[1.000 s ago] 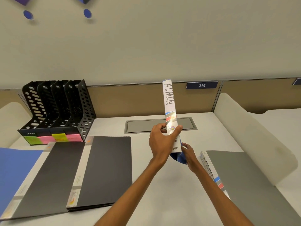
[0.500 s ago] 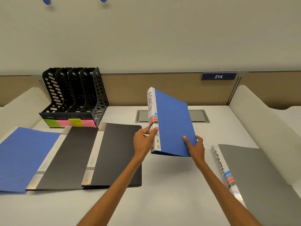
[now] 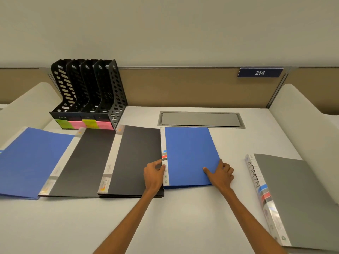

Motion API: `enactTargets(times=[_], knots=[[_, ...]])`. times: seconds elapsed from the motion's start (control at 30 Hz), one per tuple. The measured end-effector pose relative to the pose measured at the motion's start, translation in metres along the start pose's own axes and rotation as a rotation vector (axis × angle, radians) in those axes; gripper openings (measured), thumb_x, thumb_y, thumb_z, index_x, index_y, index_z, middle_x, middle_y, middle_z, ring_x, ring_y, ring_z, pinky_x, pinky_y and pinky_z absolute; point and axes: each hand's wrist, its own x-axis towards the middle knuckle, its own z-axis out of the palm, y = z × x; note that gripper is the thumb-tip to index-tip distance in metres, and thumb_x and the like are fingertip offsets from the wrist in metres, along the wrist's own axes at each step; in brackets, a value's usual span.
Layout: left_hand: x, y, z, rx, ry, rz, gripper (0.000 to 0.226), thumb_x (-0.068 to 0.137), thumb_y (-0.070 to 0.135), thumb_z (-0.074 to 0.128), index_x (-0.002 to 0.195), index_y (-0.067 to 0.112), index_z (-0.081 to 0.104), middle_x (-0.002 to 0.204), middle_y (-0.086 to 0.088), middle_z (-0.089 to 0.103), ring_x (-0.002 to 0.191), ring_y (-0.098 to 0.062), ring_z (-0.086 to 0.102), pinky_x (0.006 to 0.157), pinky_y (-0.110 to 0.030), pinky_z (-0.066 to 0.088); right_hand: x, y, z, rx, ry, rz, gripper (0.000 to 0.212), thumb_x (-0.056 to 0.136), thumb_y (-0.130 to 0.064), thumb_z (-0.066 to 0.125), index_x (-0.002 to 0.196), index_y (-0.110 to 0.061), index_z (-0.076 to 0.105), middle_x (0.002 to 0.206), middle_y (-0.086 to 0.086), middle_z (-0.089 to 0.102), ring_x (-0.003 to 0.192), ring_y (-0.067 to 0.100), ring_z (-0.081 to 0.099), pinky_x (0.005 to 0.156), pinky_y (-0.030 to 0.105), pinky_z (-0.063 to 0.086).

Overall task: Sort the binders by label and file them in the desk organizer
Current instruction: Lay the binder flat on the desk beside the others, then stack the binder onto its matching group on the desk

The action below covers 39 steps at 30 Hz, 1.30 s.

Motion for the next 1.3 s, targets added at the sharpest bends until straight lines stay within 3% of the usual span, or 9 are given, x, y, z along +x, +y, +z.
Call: enactTargets(times=[0.23,0.43,0.63,0.73,0.83,0.97,1.03,1.13,1.3], knots=[[0.004,-0.004,-0.001,0.062,0.020,-0.029,0.022,0.091,0.021,0.067,0.111,0.012,0.072,0.108,-0.006,0.074,0.071,-0.007,0.065,0.053,-0.010,0.045,-0.010,0.000,0.008,-0.069,0.045,-0.040,0.081,0.089,-0.058,0.056,0.150,-0.013,0.026,0.153,0.012,0.022,0.141,0.031,0.021,0.112,0.045,0.022],[0.003,0.000,0.004,0.188,0.104,-0.025,0.021,0.091,0.028,0.067,0.106,0.015,0.073,0.105,-0.004,0.074,0.075,-0.015,0.066,0.059,-0.021,0.046,-0.010,0.004,0.003,-0.060,0.037,-0.046,0.077,0.089,-0.058,0.056,0.147,-0.015,0.031,0.150,0.010,0.026,0.140,0.029,0.023,0.111,0.045,0.023],[0.000,0.024,0.018,0.142,0.128,0.046,0.010,0.085,0.021,0.069,0.092,0.020,0.076,0.092,0.001,0.075,0.079,-0.017,0.069,0.066,-0.025,0.052,-0.005,0.010,-0.013,0.099,0.097,-0.069,0.051,0.089,-0.045,0.064,0.129,-0.015,0.055,0.147,0.009,0.031,0.138,0.027,0.026,0.109,0.042,0.025],[-0.007,0.042,0.040,0.071,0.049,0.044,0.009,0.082,0.021,0.070,0.089,0.022,0.076,0.088,0.008,0.073,0.078,-0.010,0.067,0.069,-0.022,0.049,-0.005,0.018,-0.025,0.162,0.202,-0.124,0.040,0.089,-0.036,0.067,0.121,-0.013,0.061,0.141,0.009,0.039,0.134,0.026,0.034,0.104,0.039,0.030],[-0.014,0.055,0.067,0.047,-0.063,0.076,0.010,0.083,0.022,0.071,0.090,0.021,0.077,0.091,0.008,0.074,0.072,-0.003,0.062,0.061,-0.015,0.045,-0.005,0.028,-0.044,0.206,0.333,-0.144,0.029,0.089,-0.027,0.068,0.113,-0.011,0.065,0.132,0.009,0.049,0.129,0.026,0.041,0.101,0.037,0.034],[-0.027,0.069,0.101,0.047,-0.273,0.081,0.012,0.081,0.022,0.071,0.091,0.019,0.076,0.088,0.005,0.074,0.074,-0.017,0.069,0.072,-0.038,0.060,-0.004,0.056,-0.079,0.224,0.459,-0.063,0.023,0.089,-0.021,0.067,0.108,-0.008,0.067,0.122,0.011,0.057,0.120,0.027,0.049,0.099,0.036,0.038],[-0.037,0.077,0.117,0.058,-0.369,0.085,0.003,0.080,0.021,0.071,0.080,0.022,0.074,0.082,0.005,0.073,0.072,-0.020,0.070,0.072,-0.042,0.060,-0.003,0.076,-0.097,0.195,0.477,0.011,0.023,0.090,-0.020,0.065,0.110,-0.009,0.066,0.122,0.010,0.055,0.119,0.028,0.049,0.098,0.036,0.036],[-0.056,0.087,0.140,0.090,-0.501,0.105,0.021,0.082,0.029,0.071,0.064,0.019,0.068,0.070,0.002,0.072,0.065,-0.020,0.070,0.070,-0.044,0.060,-0.005,0.109,-0.118,0.166,0.459,0.162,0.027,0.090,-0.025,0.061,0.113,-0.012,0.065,0.128,0.008,0.052,0.124,0.026,0.045,0.105,0.038,0.032],[-0.092,0.100,0.184,0.260,-0.727,0.122,0.060,0.088,0.057,0.059,0.078,-0.001,0.070,0.079,-0.009,0.075,0.070,-0.025,0.072,0.074,-0.039,0.058,-0.024,0.165,-0.141,0.126,0.390,0.360,0.038,0.092,-0.036,0.056,0.125,-0.018,0.057,0.138,0.009,0.045,0.134,0.028,0.036,0.111,0.039,0.023]])
